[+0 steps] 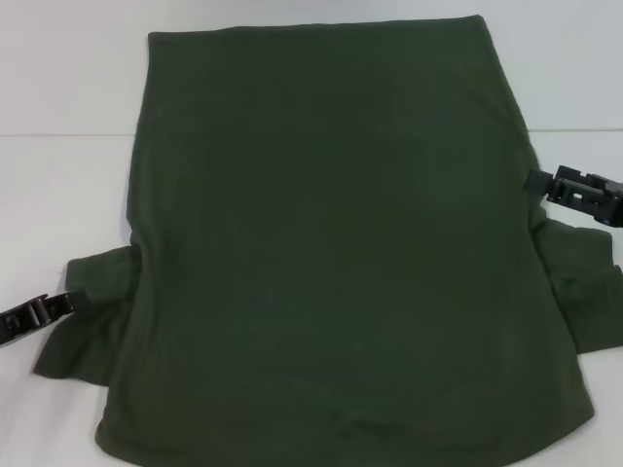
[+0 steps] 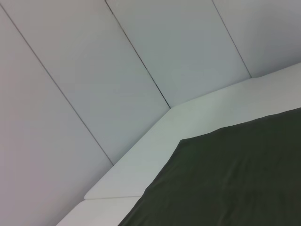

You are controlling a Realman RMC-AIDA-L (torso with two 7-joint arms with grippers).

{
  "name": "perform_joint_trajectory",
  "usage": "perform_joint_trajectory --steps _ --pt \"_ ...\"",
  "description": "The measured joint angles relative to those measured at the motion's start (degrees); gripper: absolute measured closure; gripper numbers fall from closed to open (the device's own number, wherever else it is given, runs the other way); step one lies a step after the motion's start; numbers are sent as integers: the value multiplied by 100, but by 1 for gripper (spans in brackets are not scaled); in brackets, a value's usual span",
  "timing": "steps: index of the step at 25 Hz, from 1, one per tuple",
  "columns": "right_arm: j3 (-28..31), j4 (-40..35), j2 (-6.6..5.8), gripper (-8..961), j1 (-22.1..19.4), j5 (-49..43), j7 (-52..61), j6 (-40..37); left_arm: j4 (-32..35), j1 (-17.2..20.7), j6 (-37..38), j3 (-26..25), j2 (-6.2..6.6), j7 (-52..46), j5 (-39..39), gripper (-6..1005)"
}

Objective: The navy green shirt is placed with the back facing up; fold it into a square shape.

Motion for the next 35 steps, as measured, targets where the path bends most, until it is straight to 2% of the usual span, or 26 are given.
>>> perform_joint_trajectory --steps 4,7,12,14,16,18,23,26,35 --pt "0 9 -2 26 -3 0 0 0 8 0 12 19 12 -114 20 970" --pt "0 11 -8 26 -11 0 0 0 154 0 18 86 46 -434 163 973" --pt "5 18 -42 26 -38 0 10 0 823 -22 -31 171 73 -1329 777 971" --pt "8 22 -47 26 -52 1 7 23 956 -69 -34 171 147 -1653 985 968" --pt "9 22 -48 26 -59 1 4 63 959 -174 -33 169 287 -1900 1197 965" --pt "10 22 -48 26 -59 -3 3 103 935 -270 -28 169 375 -2055 1388 963" --pt "-10 22 -46 26 -58 -20 2 126 979 -508 -49 166 513 -2544 2009 956" --pt "3 22 -45 25 -60 -23 3 129 1016 -557 -57 165 559 -2761 2192 952" --pt "7 20 -45 25 -63 -26 5 141 1229 -561 16 162 568 -3069 2345 939"
